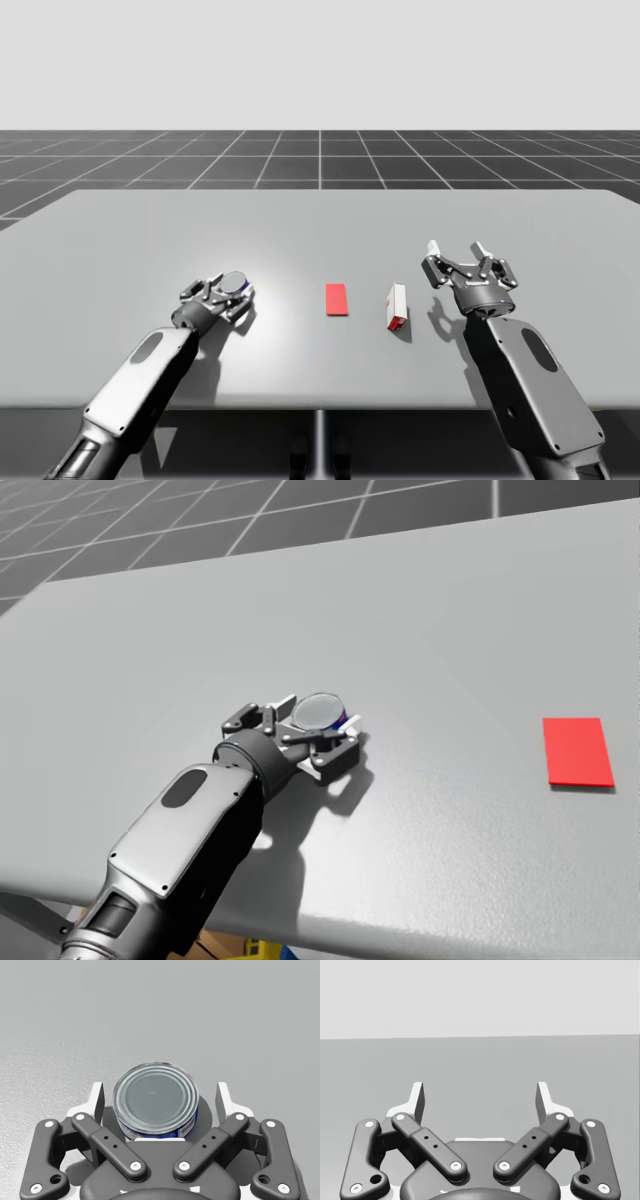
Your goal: Look at the card. If it is red, pick the object on the left. If it is green, pick the object on the right.
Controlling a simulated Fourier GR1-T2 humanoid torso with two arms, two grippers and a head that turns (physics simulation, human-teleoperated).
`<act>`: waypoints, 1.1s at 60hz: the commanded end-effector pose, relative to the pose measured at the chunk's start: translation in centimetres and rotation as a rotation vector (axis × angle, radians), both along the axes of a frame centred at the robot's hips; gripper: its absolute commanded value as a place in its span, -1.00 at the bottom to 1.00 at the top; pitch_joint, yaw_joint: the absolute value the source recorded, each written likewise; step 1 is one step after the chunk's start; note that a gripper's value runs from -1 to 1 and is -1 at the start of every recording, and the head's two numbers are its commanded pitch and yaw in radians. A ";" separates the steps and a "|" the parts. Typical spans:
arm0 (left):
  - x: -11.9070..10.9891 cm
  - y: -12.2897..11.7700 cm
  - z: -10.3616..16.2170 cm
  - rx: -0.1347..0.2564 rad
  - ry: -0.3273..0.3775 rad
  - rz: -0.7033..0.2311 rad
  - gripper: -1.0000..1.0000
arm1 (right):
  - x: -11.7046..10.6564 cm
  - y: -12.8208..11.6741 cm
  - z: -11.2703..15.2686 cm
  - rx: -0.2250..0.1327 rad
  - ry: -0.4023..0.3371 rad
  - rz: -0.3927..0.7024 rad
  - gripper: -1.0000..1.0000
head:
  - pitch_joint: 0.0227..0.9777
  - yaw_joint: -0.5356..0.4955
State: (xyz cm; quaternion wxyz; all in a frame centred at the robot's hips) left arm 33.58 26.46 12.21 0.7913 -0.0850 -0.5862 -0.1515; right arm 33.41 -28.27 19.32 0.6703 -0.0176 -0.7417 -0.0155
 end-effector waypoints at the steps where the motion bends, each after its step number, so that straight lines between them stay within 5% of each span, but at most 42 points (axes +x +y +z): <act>1: 1.0 -0.4 -0.6 -0.004 0.015 0.008 -1.00 | 0.0 -0.1 0.0 0.002 -0.001 0.000 -1.00 | 0.64 0.72; 10: 1.1 -0.4 -0.9 0.000 0.017 0.014 -0.98 | 0.0 -0.1 0.1 0.003 -0.004 0.000 -1.00 | 0.63 0.71; 13: 0.9 -0.4 -1.0 0.002 0.012 0.020 -0.44 | 0.0 -0.2 0.1 0.004 -0.004 0.000 -1.00 | 0.63 0.71; 14: 0.8 -0.3 -1.1 0.001 0.013 0.017 0.49 | 0.0 -0.2 0.1 0.003 -0.005 0.001 -1.00 | 0.63 0.71; 15: 0.8 -0.3 -1.1 0.001 0.013 0.016 0.77 | 0.0 -0.2 0.1 0.003 -0.005 0.001 -1.00 | 0.63 0.71; 17: 0.7 -0.4 -1.1 0.001 0.013 0.015 0.95 | 0.0 -0.2 0.1 0.003 -0.005 0.001 -1.00 | 0.63 0.71; 36: 0.3 -0.5 -1.3 0.004 0.021 0.004 0.97 | -0.1 -0.2 0.3 0.005 -0.011 -0.003 -1.00 | 0.56 0.70; 66: 0.1 -0.7 -1.9 0.025 0.025 -0.006 0.95 | -0.2 -0.3 0.3 -0.001 -0.017 -0.005 -1.00 | -0.02 0.73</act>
